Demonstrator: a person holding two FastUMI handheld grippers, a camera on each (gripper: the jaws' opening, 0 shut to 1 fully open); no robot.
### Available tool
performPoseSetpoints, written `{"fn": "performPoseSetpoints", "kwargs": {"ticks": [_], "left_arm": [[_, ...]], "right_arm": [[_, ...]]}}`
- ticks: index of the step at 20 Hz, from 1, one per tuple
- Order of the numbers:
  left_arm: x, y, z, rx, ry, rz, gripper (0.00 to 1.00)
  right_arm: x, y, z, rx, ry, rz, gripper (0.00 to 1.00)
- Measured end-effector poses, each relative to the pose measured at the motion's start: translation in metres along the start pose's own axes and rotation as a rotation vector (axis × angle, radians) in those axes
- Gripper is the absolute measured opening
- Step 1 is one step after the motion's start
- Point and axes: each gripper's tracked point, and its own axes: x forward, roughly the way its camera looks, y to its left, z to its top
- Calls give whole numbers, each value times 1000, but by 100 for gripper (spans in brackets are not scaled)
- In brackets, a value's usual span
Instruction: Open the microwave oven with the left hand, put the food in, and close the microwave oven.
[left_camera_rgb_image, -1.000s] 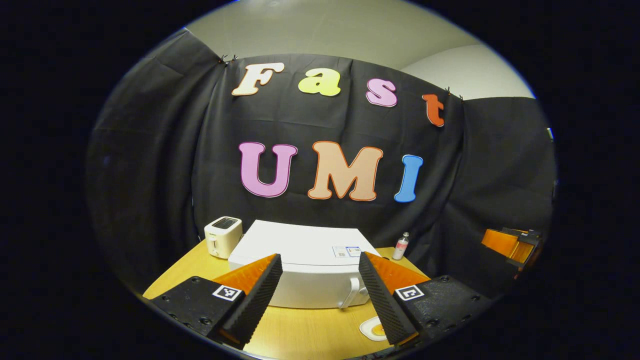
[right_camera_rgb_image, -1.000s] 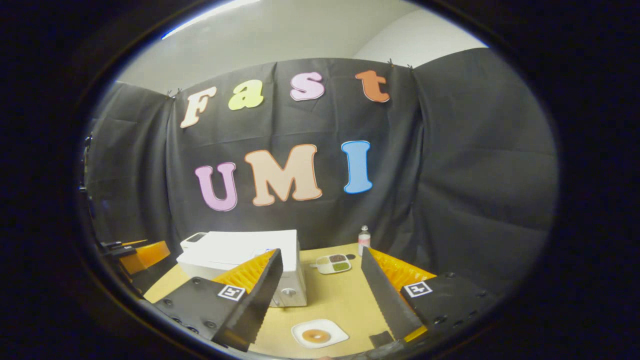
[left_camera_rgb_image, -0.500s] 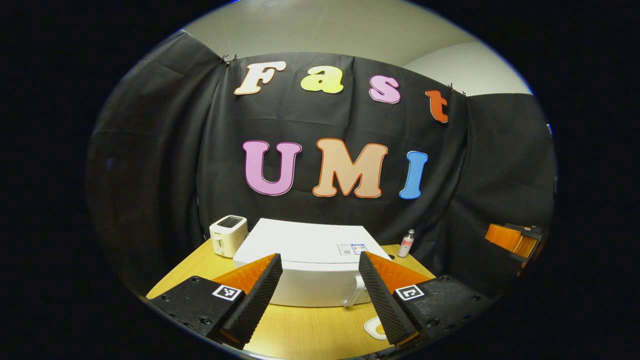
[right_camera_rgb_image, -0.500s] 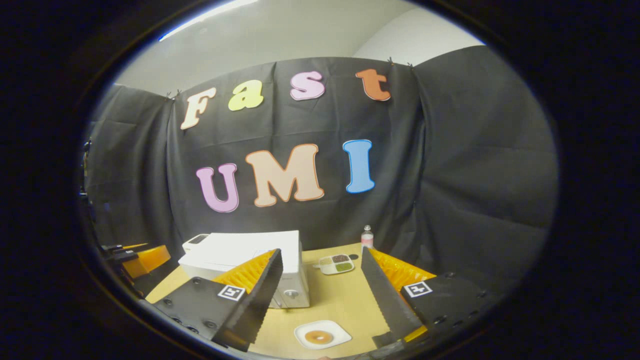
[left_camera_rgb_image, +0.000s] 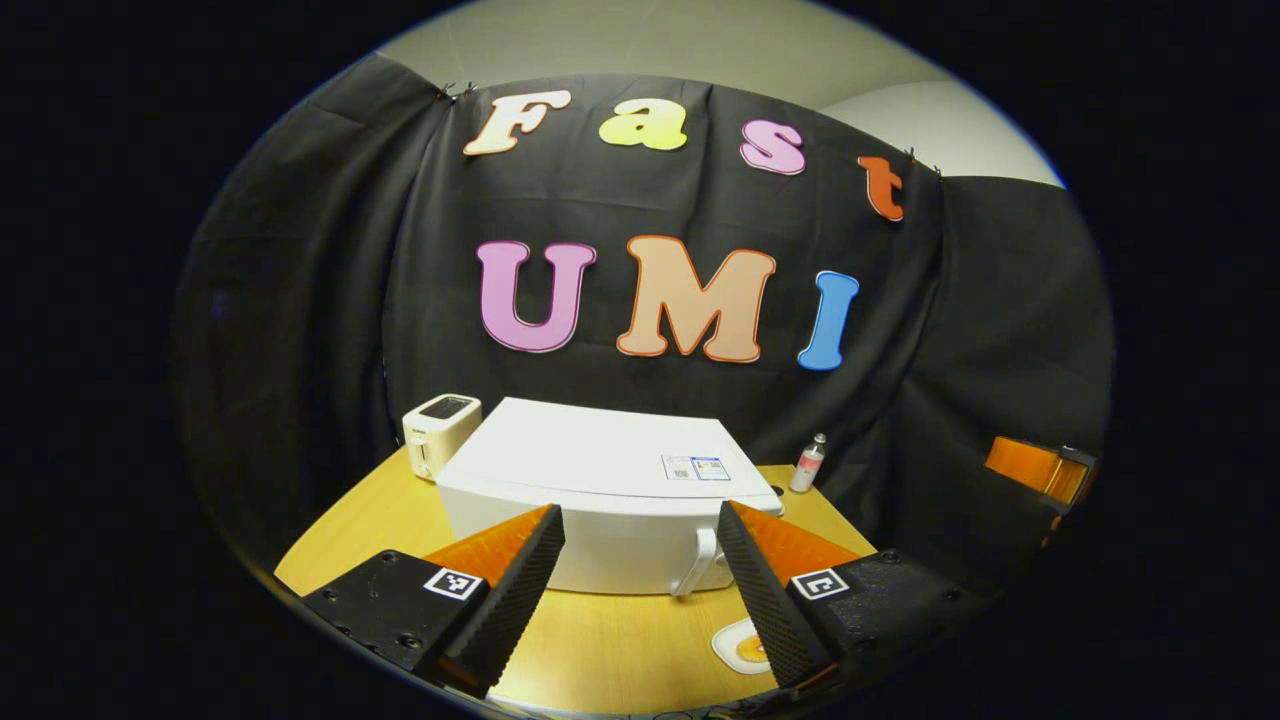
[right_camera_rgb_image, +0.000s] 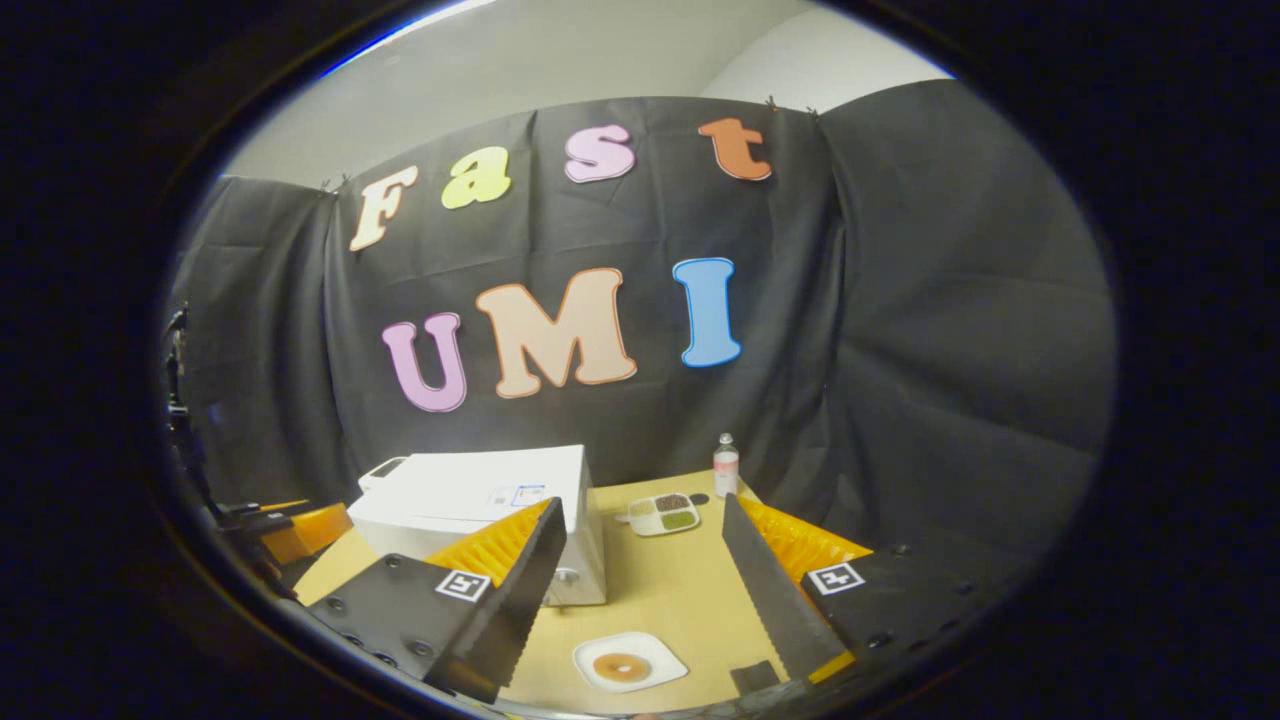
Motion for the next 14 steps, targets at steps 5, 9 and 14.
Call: {"fn": "performPoseSetpoints", "kwargs": {"ticks": [5,9,14], "left_arm": [[28,-10,-33,-36,70,-12,97],[51,-17,-67,11,136,-30,97],[75,-35,-117,82,238,-81,97]], "right_arm": [[5,-21,-1,5,4,-33,92],[7,-40,-1,16,0,-73,92],[9,-61,-7,21,15,-125,92]]}}
